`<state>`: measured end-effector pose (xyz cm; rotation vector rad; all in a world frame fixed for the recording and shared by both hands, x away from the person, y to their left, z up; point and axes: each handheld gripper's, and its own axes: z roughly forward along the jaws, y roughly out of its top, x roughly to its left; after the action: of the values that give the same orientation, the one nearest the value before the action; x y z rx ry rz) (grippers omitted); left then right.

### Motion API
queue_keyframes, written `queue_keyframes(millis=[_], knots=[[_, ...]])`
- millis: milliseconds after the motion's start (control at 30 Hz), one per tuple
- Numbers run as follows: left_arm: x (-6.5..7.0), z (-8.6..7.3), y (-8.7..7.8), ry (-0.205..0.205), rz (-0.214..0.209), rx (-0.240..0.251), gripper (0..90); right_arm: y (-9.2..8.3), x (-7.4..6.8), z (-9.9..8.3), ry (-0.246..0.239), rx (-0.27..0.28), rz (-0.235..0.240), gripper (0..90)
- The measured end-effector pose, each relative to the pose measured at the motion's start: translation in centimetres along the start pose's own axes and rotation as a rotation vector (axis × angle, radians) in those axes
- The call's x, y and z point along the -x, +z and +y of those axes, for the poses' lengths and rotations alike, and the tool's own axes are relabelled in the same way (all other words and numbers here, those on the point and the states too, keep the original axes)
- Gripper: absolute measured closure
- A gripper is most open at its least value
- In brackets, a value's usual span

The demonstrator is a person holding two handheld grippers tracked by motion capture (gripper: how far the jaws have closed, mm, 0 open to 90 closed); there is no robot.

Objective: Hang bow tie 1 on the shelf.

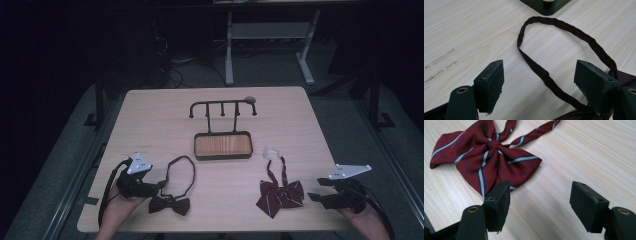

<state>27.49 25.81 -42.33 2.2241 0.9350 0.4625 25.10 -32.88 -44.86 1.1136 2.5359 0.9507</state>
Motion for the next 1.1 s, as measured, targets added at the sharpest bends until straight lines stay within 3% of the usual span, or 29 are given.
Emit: queue_keyframes(millis=[467, 567, 800, 1100], knots=[[0.0, 0.3, 0.3, 0.015, -0.015, 0.006, 24.4, 0.2, -1.4, 1.3, -0.017, -0.021, 0.013, 34.3], [0.0, 0.3, 0.3, 0.014, -0.018, 0.003, 24.4, 0.1, -1.9, 2.2, -0.026, -0.017, 0.025, 35.4], [-0.1, 0.5, -0.1, 0.008, -0.008, 0.023, 24.4, 0.5, -2.6, 5.6, -0.061, -0.072, 0.051, 40.8], [-0.3, 0.4, -0.1, 0.015, -0.013, 0.025, 24.4, 0.9, -2.4, 8.8, -0.094, -0.116, 0.058, 44.6]])
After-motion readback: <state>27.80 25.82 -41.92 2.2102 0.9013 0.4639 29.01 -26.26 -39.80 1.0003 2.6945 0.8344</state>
